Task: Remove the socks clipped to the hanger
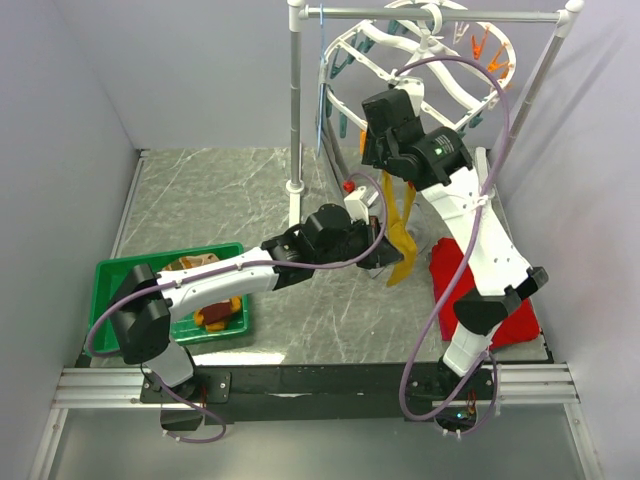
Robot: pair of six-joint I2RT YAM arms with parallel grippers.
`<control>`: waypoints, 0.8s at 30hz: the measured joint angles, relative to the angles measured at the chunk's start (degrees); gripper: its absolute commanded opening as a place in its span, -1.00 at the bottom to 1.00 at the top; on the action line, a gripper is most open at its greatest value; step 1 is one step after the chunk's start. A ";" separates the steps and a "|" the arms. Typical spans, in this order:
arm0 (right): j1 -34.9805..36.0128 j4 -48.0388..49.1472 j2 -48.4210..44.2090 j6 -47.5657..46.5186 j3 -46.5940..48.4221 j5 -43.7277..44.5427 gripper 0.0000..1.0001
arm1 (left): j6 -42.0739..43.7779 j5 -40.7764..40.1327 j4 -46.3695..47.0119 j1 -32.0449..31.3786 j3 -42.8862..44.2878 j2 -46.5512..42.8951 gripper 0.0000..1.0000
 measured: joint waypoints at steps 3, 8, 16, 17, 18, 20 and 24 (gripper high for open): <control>0.00 0.17 0.92 -0.59 0.00 0.31 -0.24 | 0.00 -0.02 -0.17 -0.09 0.09 0.02 -0.98; -0.02 0.61 1.09 -1.18 0.09 1.20 -0.59 | 0.02 -0.02 -0.68 -0.13 0.37 0.02 -0.98; -0.17 2.12 0.98 -1.64 -0.33 0.90 -1.00 | 0.24 -0.20 -1.66 -0.44 0.37 0.04 -0.98; -0.20 2.38 0.96 -1.64 -0.55 0.79 -1.00 | 0.28 -0.31 -1.99 -0.44 0.37 0.04 -0.98; -0.20 2.56 0.92 -1.66 -0.66 0.72 -1.00 | 0.42 -0.57 -2.36 -0.46 0.37 0.04 -0.98; -0.28 2.86 0.87 -1.66 -0.74 0.15 -1.00 | 0.57 -1.22 -3.52 -0.48 0.17 -0.24 -0.98; -0.50 3.78 0.09 -1.66 -1.62 -1.22 -1.00 | 1.55 -3.80 -6.84 -0.22 -3.91 -4.33 -0.98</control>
